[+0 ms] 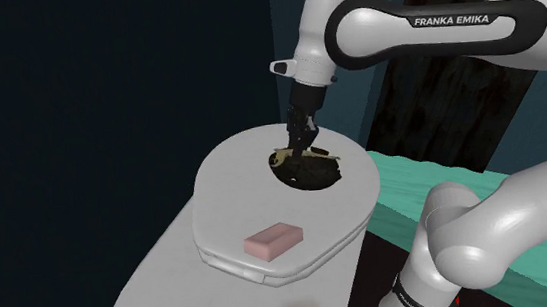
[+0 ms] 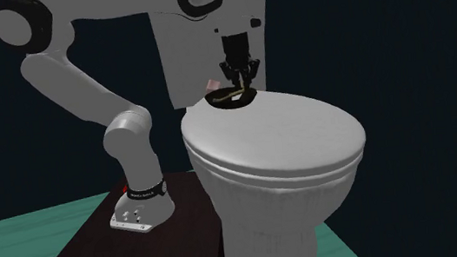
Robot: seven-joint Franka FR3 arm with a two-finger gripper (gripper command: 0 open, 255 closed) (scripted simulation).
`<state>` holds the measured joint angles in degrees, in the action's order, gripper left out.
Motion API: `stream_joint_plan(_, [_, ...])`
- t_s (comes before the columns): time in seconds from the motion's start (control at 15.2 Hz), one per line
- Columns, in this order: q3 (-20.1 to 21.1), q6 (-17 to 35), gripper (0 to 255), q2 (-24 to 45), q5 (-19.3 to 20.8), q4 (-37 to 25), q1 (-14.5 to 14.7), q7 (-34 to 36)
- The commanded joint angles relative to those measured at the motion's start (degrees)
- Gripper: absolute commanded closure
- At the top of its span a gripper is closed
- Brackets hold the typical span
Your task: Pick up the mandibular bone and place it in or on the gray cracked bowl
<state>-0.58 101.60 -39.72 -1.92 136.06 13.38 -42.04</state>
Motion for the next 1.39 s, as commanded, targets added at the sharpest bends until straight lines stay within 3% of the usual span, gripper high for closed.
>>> stream_joint_plan(0.0, [-0.02,0.73,255,-0.15,0.01,0.86,-0.01,-0.06])
stream_joint_plan(0.46, [-0.02,0.73,255,-0.15,0.01,0.85,-0.01,-0.06])
stream_joint_plan(0.53, [0.01,0.74,0,-0.16,-0.01,0.87,0.0,-0.02])
stream_joint_plan(0.86, [-0.02,0.73,0,-0.15,0.01,0.85,-0.01,-0.06])
stream_joint_plan(1.12, [-0.22,-6.43,0,0.39,0.14,-6.84,-0.06,-0.02])
stream_joint_plan(1.32, [-0.22,-6.43,0,0.38,0.14,-6.84,-0.06,-0.02])
